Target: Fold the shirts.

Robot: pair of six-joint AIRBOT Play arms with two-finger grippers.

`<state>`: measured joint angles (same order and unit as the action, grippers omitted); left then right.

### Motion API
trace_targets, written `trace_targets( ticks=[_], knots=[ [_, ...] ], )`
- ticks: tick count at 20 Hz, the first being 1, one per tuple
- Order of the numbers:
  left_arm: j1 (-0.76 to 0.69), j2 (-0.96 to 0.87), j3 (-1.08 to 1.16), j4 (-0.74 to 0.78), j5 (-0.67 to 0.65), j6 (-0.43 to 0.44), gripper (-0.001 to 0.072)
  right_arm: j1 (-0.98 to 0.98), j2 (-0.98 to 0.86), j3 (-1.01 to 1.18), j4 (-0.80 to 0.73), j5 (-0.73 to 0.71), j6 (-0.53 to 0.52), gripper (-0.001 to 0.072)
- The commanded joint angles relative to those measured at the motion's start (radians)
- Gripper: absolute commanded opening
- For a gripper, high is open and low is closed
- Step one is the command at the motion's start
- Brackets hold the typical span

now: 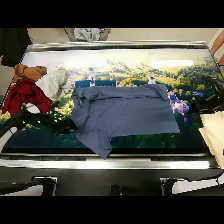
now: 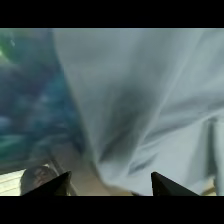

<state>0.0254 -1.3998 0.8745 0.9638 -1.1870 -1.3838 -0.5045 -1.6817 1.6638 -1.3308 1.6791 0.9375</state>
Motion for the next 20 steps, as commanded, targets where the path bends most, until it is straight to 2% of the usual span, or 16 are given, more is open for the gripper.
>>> trace_targets(
  ticks=[1, 3, 4, 5, 7, 12, 15, 17, 18, 19, 20],
  knots=[
    [-0.077, -0.005, -0.071, -0.026, 0.129, 0.005, 0.0581, 0.002, 0.0, -0.026, -0.05, -0.013, -0.011, 0.0677],
    [-0.095, -0.019, -0.071, -0.031, 0.16, -0.014, 0.0579, 0.002, -0.002, -0.071, -0.054, -0.029, -0.015, 0.0683],
    [-0.099, -0.025, -0.071, -0.034, 0.159, -0.014, 0.05, 0.002, -0.002, -0.111, -0.055, -0.033, -0.027, 0.0699],
    [-0.103, -0.026, -0.071, -0.037, 0.158, -0.014, 0.0322, 0.002, -0.002, -0.155, -0.054, -0.041, -0.034, 0.0703],
    [-0.103, -0.024, -0.067, -0.038, 0.158, -0.014, 0.0031, 0.002, -0.002, -0.232, -0.041, -0.073, -0.037, 0.071],
    [-0.101, 0.012, -0.051, -0.037, 0.157, -0.002, 0.0033, 0.002, -0.006, -0.358, -0.002, -0.214, -0.037, 0.0697],
    [-0.101, 0.042, -0.051, -0.037, 0.157, 0.0, 0.0033, 0.009, -0.044, -0.376, 0.089, -0.204, -0.037, 0.0673],
    [-0.1, 0.054, -0.051, -0.037, 0.159, 0.008, 0.0033, 0.039, -0.069, -0.376, 0.095, -0.198, -0.035, 0.0669],
    [-0.1, 0.061, -0.05, -0.037, 0.159, 0.016, 0.0034, 0.059, -0.075, -0.376, 0.092, -0.221, -0.023, 0.0631],
    [-0.099, 0.065, -0.043, -0.034, 0.159, 0.016, 0.0034, 0.078, -0.075, -0.375, 0.092, -0.256, -0.004, 0.0478],
    [-0.096, 0.07, -0.031, -0.032, 0.156, 0.018, 0.0034, 0.095, -0.074, -0.37, 0.092, -0.284, 0.007, 0.0214]
  ],
)
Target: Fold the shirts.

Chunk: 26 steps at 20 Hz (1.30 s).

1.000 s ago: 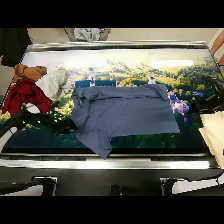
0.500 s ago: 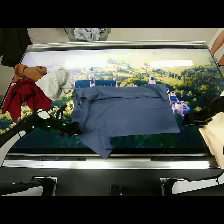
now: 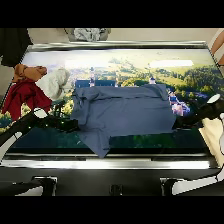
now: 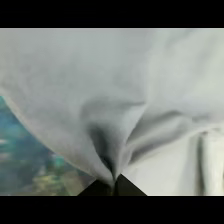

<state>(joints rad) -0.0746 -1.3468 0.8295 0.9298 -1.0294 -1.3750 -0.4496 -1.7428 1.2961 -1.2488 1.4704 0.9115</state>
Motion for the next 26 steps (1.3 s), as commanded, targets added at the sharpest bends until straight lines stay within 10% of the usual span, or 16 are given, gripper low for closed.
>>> trace_targets(
  ticks=[1, 7, 14, 26],
  knots=[
    [0.012, 0.023, 0.037, 0.005, -0.011, 0.022, 0.0033, 0.051, -0.011, 0.016, 0.011, -0.073, 0.046, 0.0043],
    [0.118, 0.166, 0.529, 0.128, -0.199, 0.011, 0.003, 0.056, 0.251, 0.285, 0.082, -0.064, -0.09, 0.0041],
    [0.189, 0.379, 1.347, 0.158, -0.124, 0.003, 0.003, 0.056, 0.863, 0.622, 0.076, -0.616, -0.175, 0.0042],
    [0.186, 0.531, 1.273, 0.294, -0.202, -0.047, 0.0031, 0.056, 1.023, 0.626, -0.11, -0.237, -0.06, 0.0042]
  ],
)
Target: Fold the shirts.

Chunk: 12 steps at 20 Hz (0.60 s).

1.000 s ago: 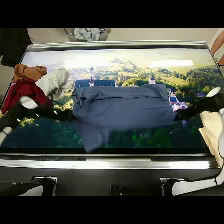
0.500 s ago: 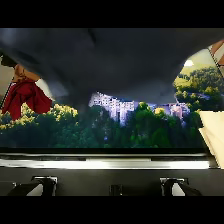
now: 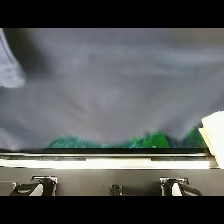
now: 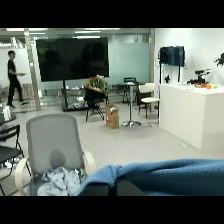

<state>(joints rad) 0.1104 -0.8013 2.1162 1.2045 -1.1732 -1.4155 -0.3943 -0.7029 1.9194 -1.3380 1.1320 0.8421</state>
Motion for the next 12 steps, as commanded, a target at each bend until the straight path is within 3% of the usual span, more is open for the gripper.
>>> trace_targets(
  ticks=[1, 7, 10, 12],
  knots=[
    [0.001, -0.033, -0.031, 0.019, -0.077, -0.006, 0.003, 0.001, -0.046, 0.002, -0.021, 0.158, 0.004, 0.0041],
    [0.0, -0.319, -0.285, 0.018, -0.226, 0.003, 0.0032, 0.001, -0.503, -0.001, -0.002, 0.5, -0.014, 0.0041],
    [-0.027, -0.522, -0.459, 0.016, -0.21, 0.069, 0.0031, 0.033, -0.789, -0.001, -0.056, 0.509, -0.003, 0.0041],
    [-0.054, -0.665, -0.494, 0.015, -0.149, 0.1, 0.0031, 0.097, -0.953, -0.001, -0.125, 0.426, 0.019, 0.0041]
  ],
)
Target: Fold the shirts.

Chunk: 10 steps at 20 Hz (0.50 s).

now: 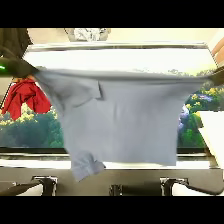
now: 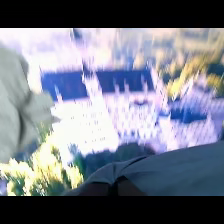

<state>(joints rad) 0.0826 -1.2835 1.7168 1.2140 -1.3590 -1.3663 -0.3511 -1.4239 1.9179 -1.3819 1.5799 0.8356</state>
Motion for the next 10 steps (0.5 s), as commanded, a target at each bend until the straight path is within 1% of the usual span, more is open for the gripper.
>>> trace_targets(
  ticks=[1, 2, 4, 5, 6, 8, 9, 10],
  knots=[
    [-0.036, -0.247, -0.094, 0.005, 0.083, 0.05, 0.0032, 0.083, -0.299, 0.001, -0.108, -0.111, 0.055, 0.0041],
    [-0.042, -0.309, -0.094, -0.005, 0.143, 0.05, 0.0031, 0.103, -0.351, 0.001, -0.117, -0.209, 0.09, 0.0041],
    [-0.039, -0.402, -0.094, -0.054, 0.269, 0.05, 0.0032, 0.128, -0.422, 0.001, -0.117, -0.405, 0.199, 0.0041],
    [-0.037, -0.436, -0.094, -0.074, 0.347, 0.05, 0.0032, 0.132, -0.446, 0.001, -0.108, -0.5, 0.259, 0.0041],
    [-0.037, -0.459, -0.094, -0.08, 0.43, 0.046, 0.0032, 0.132, -0.465, 0.001, -0.091, -0.582, 0.294, 0.0041],
    [-0.038, -0.491, -0.094, -0.104, 0.602, 0.019, 0.0032, 0.132, -0.496, 0.001, -0.08, -0.716, 0.311, 0.0041],
    [-0.039, -0.505, -0.094, -0.129, 0.672, 0.016, 0.0032, 0.132, -0.51, 0.001, -0.078, -0.743, 0.311, 0.0042],
    [-0.04, -0.519, -0.094, -0.156, 0.713, 0.016, 0.0032, 0.132, -0.525, 0.001, -0.077, -0.74, 0.311, 0.0042]
  ],
)
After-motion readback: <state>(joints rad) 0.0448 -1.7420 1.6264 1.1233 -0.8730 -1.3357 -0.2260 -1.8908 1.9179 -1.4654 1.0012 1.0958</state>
